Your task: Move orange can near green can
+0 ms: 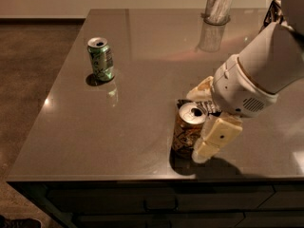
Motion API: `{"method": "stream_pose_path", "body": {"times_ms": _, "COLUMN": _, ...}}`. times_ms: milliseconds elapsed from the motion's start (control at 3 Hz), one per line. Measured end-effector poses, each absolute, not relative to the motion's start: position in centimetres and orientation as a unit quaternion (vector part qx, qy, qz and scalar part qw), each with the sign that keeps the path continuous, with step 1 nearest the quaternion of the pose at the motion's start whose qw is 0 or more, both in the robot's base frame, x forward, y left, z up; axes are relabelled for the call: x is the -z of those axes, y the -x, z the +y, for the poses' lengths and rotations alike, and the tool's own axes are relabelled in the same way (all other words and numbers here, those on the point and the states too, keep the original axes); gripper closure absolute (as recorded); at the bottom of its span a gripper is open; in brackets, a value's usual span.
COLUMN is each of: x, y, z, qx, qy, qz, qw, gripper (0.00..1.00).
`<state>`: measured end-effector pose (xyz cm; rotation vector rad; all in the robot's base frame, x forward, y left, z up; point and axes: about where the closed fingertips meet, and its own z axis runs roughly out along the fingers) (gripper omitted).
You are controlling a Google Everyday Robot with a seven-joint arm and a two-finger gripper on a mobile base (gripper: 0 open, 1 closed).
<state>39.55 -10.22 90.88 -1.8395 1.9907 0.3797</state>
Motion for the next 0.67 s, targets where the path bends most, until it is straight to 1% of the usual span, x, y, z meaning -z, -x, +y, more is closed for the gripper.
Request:
{"method": "stream_pose_path", "body": {"times_ms": 333, "x": -91.2, "y": -39.6, "z": -9.6, "qx": -0.143, "qy": 0.657, "qz": 0.713, "qw": 0.200, "gripper": 0.41}}
{"method": "stream_pose_path", "body": {"times_ms": 667, "x": -92.4, "y": -40.3, "z": -9.1, "qx": -0.145, "qy": 0.653, "qz": 0.714, "qw": 0.207, "gripper": 0.72}}
